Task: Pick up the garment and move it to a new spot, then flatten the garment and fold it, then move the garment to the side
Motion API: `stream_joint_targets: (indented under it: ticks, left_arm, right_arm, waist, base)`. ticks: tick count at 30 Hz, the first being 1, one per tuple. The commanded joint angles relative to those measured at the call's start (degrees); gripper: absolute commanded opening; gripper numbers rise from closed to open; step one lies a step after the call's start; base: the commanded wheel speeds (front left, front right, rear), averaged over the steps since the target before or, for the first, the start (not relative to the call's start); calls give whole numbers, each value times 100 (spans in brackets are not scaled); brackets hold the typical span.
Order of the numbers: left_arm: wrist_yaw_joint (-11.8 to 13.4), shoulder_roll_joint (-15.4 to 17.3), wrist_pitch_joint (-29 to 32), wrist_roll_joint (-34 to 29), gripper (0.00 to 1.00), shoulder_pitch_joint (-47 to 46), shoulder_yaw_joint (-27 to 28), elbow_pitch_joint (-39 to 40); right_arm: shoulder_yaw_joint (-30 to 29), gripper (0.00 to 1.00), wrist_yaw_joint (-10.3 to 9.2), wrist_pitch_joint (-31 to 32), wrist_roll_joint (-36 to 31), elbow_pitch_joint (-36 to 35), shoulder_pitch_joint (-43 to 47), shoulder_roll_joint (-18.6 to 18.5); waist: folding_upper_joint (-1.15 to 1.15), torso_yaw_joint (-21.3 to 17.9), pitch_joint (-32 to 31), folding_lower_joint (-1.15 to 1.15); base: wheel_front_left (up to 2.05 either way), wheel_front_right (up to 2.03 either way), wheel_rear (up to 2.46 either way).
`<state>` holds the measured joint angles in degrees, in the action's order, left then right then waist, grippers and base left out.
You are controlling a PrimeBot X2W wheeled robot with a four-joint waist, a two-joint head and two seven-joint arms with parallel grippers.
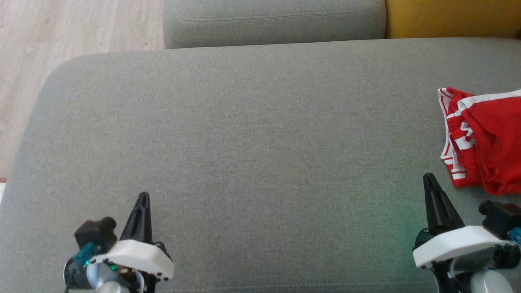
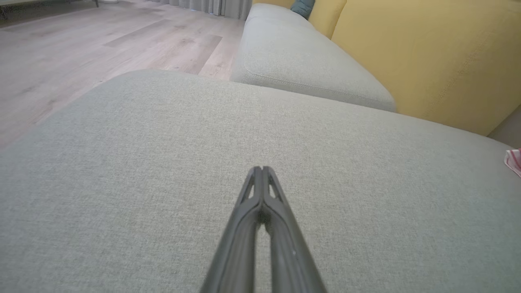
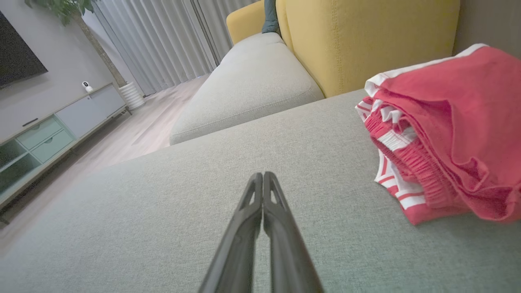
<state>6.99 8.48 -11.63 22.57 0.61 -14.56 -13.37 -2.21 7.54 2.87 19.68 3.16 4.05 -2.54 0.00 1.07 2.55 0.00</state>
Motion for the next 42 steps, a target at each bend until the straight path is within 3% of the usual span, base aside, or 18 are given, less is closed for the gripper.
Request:
stream_joint_targets:
  ticks: [1,42]
  left_arm:
    - [-50,19,20,142,0,-293,120,144]
    - [-579,-140,631,2781,0,-435,789,65]
  right_arm:
    - [-12,0,-1,-4,162,-144,-272,-46]
    - [-84,0,-2,64,2906,316,-548,-104]
  waist:
    - [0,-1,-2,0]
    - [0,-41,-91,0]
  base:
    - [0,0,0]
    - [0,0,0]
